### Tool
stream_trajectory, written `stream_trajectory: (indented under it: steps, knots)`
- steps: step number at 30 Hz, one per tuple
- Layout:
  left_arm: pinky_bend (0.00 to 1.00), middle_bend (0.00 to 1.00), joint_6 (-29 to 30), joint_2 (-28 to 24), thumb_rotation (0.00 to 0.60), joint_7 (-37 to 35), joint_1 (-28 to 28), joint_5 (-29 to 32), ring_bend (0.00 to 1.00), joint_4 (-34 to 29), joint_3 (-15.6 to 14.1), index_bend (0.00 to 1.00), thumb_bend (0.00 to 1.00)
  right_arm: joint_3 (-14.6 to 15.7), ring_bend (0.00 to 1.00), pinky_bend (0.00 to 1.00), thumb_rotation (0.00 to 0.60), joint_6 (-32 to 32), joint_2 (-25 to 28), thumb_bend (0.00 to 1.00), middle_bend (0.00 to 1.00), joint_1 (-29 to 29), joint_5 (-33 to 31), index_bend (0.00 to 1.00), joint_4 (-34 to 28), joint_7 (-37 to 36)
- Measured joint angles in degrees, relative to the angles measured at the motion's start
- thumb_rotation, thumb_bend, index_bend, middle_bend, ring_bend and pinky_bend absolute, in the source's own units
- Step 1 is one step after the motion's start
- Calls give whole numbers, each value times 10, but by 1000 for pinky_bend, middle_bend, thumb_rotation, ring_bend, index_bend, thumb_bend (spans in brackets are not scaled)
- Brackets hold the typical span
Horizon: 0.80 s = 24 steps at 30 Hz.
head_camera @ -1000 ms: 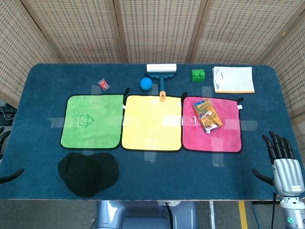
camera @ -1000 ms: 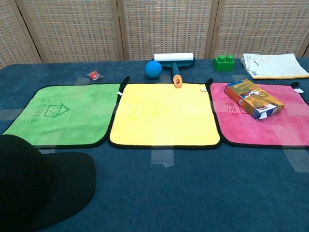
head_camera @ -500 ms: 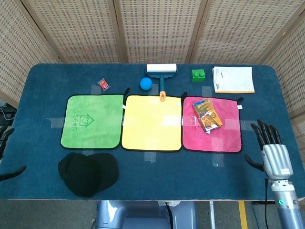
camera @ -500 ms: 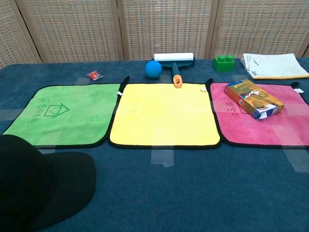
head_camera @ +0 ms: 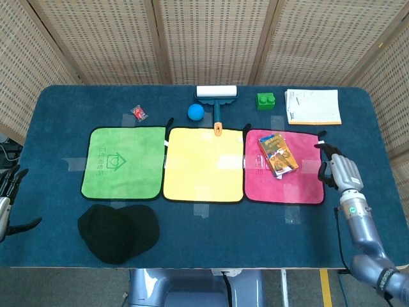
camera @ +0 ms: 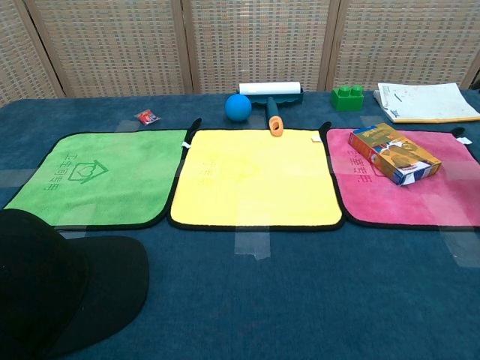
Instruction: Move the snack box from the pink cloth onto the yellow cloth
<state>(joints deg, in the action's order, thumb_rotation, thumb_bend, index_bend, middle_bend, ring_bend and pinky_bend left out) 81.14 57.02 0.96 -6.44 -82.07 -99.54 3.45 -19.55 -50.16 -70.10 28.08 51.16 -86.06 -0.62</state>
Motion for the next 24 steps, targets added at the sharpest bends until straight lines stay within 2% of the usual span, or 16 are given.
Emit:
stream_trajectory:
  steps: [7, 16, 24]
  knots:
    - [0, 0, -8, 0, 600, -1, -6, 10, 0, 1, 5, 0, 0, 0, 149, 234, 600, 54, -46, 1000, 211, 79, -119, 205, 69, 66]
    - [0, 0, -13, -3, 600, -8, -8, 17, 0, 2, 7, 0, 0, 21, 158, 236, 600, 79, -103, 1000, 212, 126, -226, 205, 130, 124]
    - [0, 0, -17, -4, 600, -13, -10, 20, 0, 3, 7, 0, 0, 38, 161, 253, 600, 101, -124, 1000, 213, 158, -282, 205, 143, 151]
